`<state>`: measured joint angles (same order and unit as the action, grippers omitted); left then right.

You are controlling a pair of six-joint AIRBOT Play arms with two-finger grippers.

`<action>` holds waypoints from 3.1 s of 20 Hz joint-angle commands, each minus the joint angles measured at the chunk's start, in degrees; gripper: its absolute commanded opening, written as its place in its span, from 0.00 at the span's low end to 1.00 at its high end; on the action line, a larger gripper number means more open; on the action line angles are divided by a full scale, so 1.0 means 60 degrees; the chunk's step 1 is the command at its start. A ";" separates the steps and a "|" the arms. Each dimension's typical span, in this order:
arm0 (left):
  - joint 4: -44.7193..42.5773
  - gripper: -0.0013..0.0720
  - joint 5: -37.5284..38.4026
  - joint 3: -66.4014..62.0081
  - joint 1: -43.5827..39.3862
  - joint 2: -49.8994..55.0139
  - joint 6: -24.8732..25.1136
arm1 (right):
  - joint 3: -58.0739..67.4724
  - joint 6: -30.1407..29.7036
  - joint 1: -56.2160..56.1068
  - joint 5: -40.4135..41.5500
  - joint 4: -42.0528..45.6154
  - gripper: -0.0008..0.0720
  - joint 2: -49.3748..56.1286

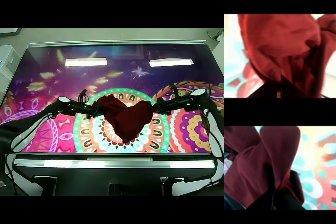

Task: Fold the clothes and pants, and hang the long-sleeved shirts on hangers.

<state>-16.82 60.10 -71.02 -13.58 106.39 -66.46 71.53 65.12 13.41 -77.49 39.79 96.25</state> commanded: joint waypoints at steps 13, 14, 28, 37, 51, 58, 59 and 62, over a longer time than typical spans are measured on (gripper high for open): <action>-0.6885 0.04 0.1126 -0.7909 0.2554 -0.4025 -0.3683 | 0.3402 -0.0142 -0.0026 0.3541 0.0455 0.05 -0.5603; -0.6892 0.04 0.1060 -0.8320 0.2550 -0.4411 -0.3687 | 0.3796 0.0026 -0.0022 0.3355 0.0477 0.05 -0.5839; -1.0557 0.05 0.3308 -0.6994 0.2565 -0.9085 -0.5839 | 0.5719 0.7195 -0.0007 -0.0627 0.2426 0.05 -0.7471; -1.0488 0.05 0.1224 -0.4597 0.2546 -0.1523 -0.5074 | 0.2182 0.5974 -0.2885 0.1370 0.4805 0.05 -0.1803; -1.0444 0.95 0.1253 -0.7752 0.2983 0.1399 -0.6466 | 0.2962 0.6182 -0.1195 0.4109 0.2663 0.64 0.0415; -1.0466 0.95 0.4258 -0.7326 0.3570 -0.0849 -0.6433 | 0.2463 0.2495 0.1996 -0.1497 0.1410 0.64 0.0000; -1.0462 0.95 0.4269 -0.7053 0.3570 -0.1086 -0.6441 | 0.1843 0.1942 0.2080 -0.1501 0.0991 0.64 0.0000; -1.0444 0.95 0.4419 -0.6819 0.3490 -0.1271 -0.6444 | -0.0109 0.1279 0.1716 -0.0965 0.0240 0.64 0.0000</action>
<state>-79.55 83.55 -113.40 7.40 100.90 -105.08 79.53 79.85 23.35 -81.38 47.24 96.38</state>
